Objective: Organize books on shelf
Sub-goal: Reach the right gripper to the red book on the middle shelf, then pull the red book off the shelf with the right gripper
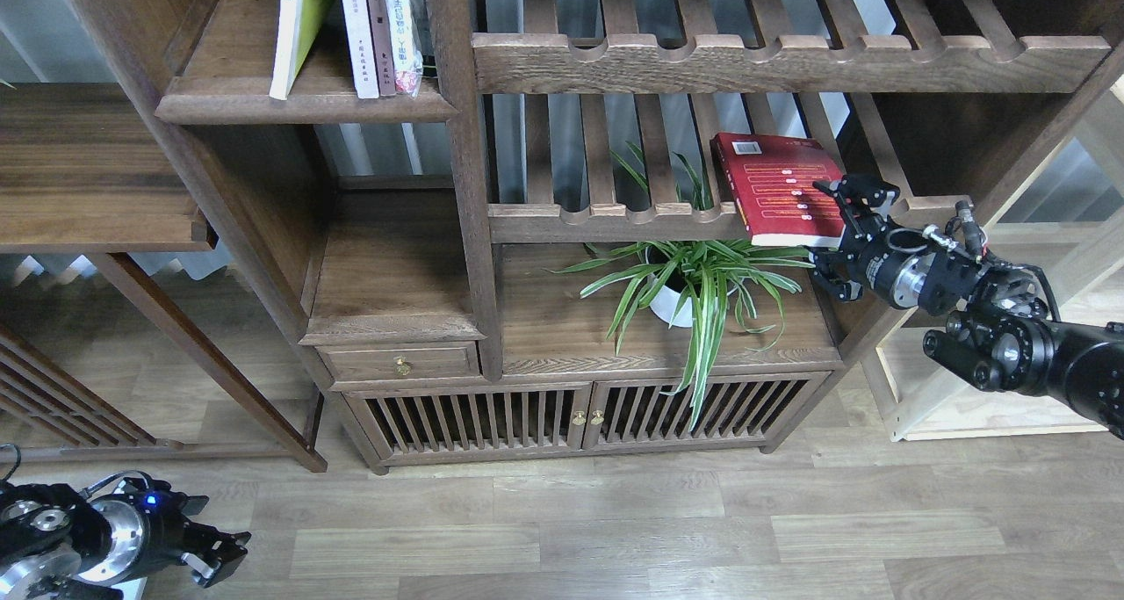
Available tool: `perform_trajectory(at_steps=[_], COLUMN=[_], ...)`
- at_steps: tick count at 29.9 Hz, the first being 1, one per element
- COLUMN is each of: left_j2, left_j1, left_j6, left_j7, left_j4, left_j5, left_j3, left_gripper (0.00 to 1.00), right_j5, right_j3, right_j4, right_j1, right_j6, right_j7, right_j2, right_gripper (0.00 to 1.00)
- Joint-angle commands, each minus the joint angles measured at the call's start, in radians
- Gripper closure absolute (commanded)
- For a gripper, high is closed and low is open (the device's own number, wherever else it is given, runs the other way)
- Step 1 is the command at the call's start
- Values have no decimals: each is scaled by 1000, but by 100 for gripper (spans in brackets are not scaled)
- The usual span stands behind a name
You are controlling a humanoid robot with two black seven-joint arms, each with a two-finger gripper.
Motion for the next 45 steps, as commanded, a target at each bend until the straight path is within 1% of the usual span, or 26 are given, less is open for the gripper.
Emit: perform_trajectory(at_steps=[1, 2, 6, 9, 13, 17, 27, 33, 36, 41, 45], left_j2=[2, 2, 3, 3, -1, -9, -12, -17, -28, -46, -63], left_j1=[2, 2, 5, 7, 7, 2, 1, 2, 1, 1, 1], left_j6=[0, 0, 0, 0, 6, 9, 9, 20, 29, 29, 20], left_j7=[0, 0, 0, 0, -7, -27, -30, -32, -29, -29, -38], left_j4=[0, 2, 6, 8, 32, 71, 74, 86, 87, 110, 135], left_j5=[0, 0, 0, 0, 1, 1, 1, -11, -25, -103, -117], left_j3=[2, 2, 2, 2, 2, 2, -1, -23, -38, -81, -83], left_gripper=[31, 31, 31, 31, 31, 31, 30, 30, 28, 20, 16], right_j5=[2, 3, 20, 54, 86, 86, 83, 81, 81, 83, 85], right_j3=[1, 3, 12, 14, 24, 46, 124, 144, 145, 178, 208], right_j4=[4, 4, 14, 50, 144, 239, 440, 529, 560, 597, 620], right_j1=[0, 0, 0, -3, 0, -9, -63, -100, -116, -184, -239], right_j6=[0, 0, 0, 0, 0, 0, 0, 0, 0, 0, 0], right_j7=[0, 0, 0, 0, 0, 0, 0, 0, 0, 0, 0], right_j2=[-1, -3, -10, -21, -73, -157, -380, -498, -552, -635, -694], right_gripper=[83, 91, 100, 100, 100, 100, 100, 100, 100, 100, 100])
